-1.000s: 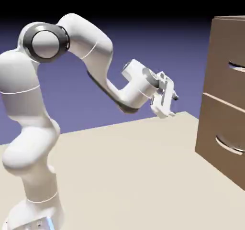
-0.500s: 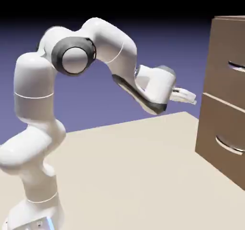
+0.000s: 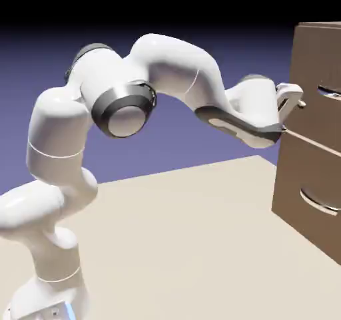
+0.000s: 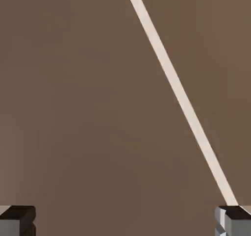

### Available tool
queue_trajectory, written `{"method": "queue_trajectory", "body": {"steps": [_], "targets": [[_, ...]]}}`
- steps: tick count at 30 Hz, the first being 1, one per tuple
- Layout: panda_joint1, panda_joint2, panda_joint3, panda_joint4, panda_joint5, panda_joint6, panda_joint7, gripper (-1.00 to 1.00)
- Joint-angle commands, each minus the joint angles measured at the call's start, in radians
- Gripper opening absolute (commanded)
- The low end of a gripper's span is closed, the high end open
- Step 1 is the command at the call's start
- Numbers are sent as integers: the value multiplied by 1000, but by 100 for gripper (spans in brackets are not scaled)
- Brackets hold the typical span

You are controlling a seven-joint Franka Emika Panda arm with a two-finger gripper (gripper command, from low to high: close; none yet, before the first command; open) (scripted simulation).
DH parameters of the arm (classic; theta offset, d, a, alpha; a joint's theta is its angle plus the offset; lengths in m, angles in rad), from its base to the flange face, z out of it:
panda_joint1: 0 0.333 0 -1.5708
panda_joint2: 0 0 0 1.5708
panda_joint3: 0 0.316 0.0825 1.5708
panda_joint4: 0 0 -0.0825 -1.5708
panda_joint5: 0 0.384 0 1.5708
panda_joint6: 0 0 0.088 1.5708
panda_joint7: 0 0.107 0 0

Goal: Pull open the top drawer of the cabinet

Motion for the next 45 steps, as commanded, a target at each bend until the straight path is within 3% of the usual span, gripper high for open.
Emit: {"method": "queue_trajectory", "body": {"steps": [1, 6, 13, 14, 30, 45], "targets": [[-19, 17, 21, 17, -44, -2, -35, 0], [-96, 86, 104, 86, -217, -12, -176, 0], [156, 192, -82, 315, -137, 39, -321, 0], [156, 192, -82, 315, -137, 39, -321, -100], [-387, 60, 355, -109, -235, -52, -140, -100], [-930, 174, 826, -463, -197, -87, -187, -100]]}}
